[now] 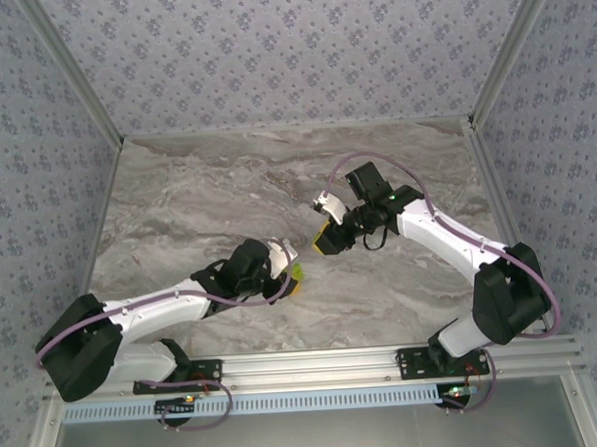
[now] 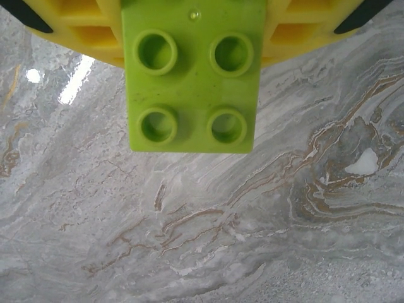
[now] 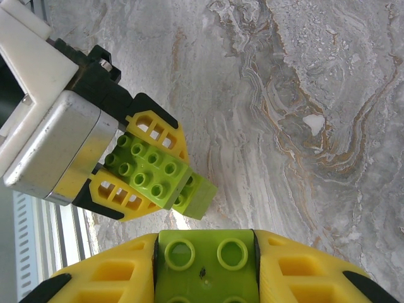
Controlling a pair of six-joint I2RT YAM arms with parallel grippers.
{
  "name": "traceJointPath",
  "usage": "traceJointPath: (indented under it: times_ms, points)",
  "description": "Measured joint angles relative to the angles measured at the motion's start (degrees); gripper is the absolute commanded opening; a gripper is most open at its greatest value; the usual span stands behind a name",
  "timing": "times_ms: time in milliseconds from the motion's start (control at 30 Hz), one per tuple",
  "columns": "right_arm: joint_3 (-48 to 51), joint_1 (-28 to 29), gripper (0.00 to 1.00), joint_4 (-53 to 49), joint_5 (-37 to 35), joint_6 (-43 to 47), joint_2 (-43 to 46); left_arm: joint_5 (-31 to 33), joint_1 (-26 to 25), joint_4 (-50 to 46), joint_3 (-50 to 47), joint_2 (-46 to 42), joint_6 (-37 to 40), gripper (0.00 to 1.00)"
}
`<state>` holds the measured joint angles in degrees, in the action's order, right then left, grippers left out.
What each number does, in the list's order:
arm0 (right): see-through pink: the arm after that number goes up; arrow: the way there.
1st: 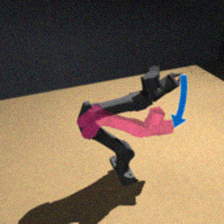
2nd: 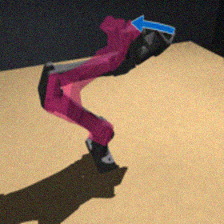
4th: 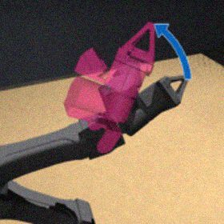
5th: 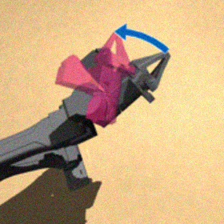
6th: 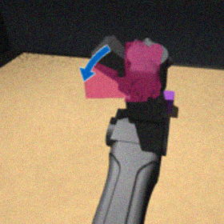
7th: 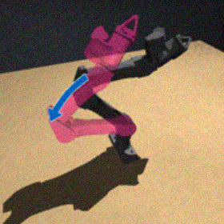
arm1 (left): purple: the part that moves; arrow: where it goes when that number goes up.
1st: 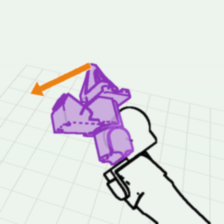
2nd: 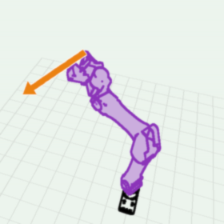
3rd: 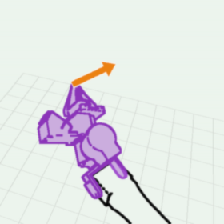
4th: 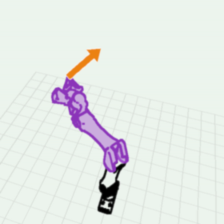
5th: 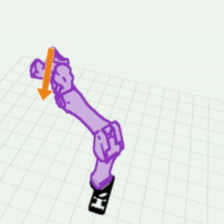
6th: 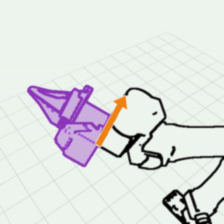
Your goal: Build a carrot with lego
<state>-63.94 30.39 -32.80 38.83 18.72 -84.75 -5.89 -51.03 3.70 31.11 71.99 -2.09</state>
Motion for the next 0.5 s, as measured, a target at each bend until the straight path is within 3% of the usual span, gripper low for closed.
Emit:
traceJointPath:
  times_ms: [267,500]
  points:
    - [0.0,0.0,0.24,-0.04,0.0,0.0,0.0,-1.14,0.0,-0.42,-0.02,-0.55,0.09,0.3]
    - [-0.83,-1.09,0.23,-3.5,1.44,1.44,0.0,-9.64,0.63,-5.7,1.09,-5.07,0.09,0.29]
